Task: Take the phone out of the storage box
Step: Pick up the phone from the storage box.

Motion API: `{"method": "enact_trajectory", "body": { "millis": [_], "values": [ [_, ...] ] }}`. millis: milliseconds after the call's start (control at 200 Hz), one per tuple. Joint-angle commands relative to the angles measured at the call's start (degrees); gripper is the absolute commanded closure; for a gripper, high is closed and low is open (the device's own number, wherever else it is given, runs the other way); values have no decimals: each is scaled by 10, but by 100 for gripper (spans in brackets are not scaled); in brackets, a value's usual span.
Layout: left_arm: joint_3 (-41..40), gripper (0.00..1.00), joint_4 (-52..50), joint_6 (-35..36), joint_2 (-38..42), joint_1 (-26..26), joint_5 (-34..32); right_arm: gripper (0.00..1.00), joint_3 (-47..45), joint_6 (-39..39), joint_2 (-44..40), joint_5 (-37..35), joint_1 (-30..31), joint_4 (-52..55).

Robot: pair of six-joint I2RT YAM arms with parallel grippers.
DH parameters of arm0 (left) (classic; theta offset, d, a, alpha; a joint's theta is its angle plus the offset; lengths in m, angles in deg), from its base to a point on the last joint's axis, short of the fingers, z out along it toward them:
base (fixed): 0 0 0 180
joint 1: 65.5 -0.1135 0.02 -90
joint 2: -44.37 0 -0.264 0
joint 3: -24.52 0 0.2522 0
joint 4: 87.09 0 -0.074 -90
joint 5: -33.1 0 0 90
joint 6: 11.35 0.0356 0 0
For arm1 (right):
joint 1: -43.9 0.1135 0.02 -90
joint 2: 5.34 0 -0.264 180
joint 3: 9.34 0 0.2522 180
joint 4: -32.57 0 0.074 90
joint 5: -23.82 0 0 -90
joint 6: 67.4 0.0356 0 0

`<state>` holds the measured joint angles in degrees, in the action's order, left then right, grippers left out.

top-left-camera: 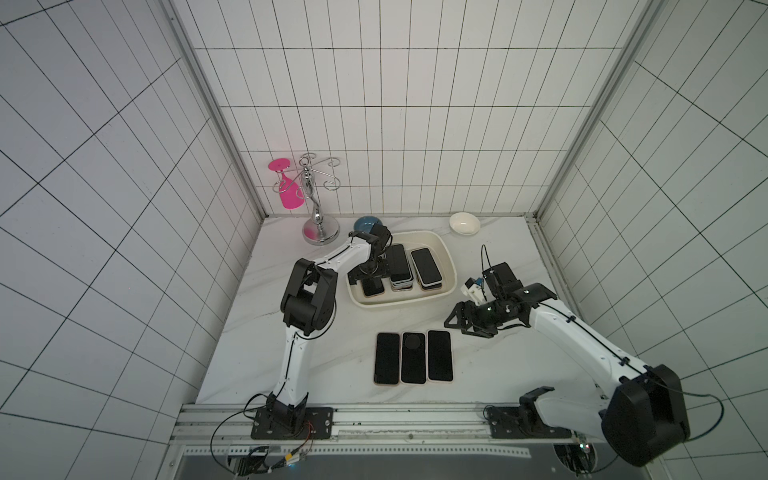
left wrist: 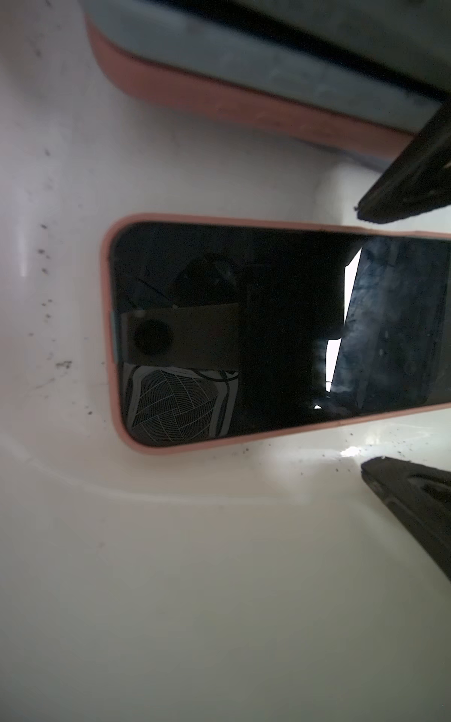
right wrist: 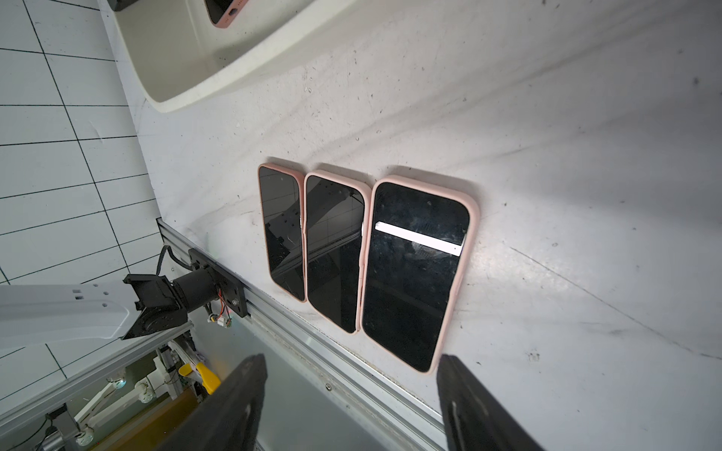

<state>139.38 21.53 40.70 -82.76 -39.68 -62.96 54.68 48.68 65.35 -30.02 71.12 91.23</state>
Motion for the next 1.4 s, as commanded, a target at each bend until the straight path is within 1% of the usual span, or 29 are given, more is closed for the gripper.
{"method": "enact_trajectory", "body": {
  "millis": [0, 110, 275, 545, 785, 1005, 1189, 1394],
  "values": [
    [9, 2, 4, -2, -21, -1, 0, 27, 24, -15, 7, -1, -5, 11],
    [9, 2, 6, 3, -33, -2, 0, 28, 21, -16, 13, -1, -5, 8],
    [6, 3, 20, 13, -49, -9, 25, 28, 24, -16, 20, 0, -4, 4],
    [7, 13, 29, 64, -63, -22, 40, 29, 20, -17, 12, 2, -4, 6],
    [21, 25, 17, 112, -80, -37, 36, 29, 12, -15, 5, 0, -4, 5],
    [20, 32, 30, 128, -52, -37, 57, 30, 10, -13, 8, -1, -4, 0],
    [29, 39, 27, 149, -8, -35, 63, 30, 26, -17, 15, -1, -5, -4],
    [40, 39, -1, 179, 35, -34, 58, 30, 67, -28, 37, 0, -20, -10]
  ]
}}
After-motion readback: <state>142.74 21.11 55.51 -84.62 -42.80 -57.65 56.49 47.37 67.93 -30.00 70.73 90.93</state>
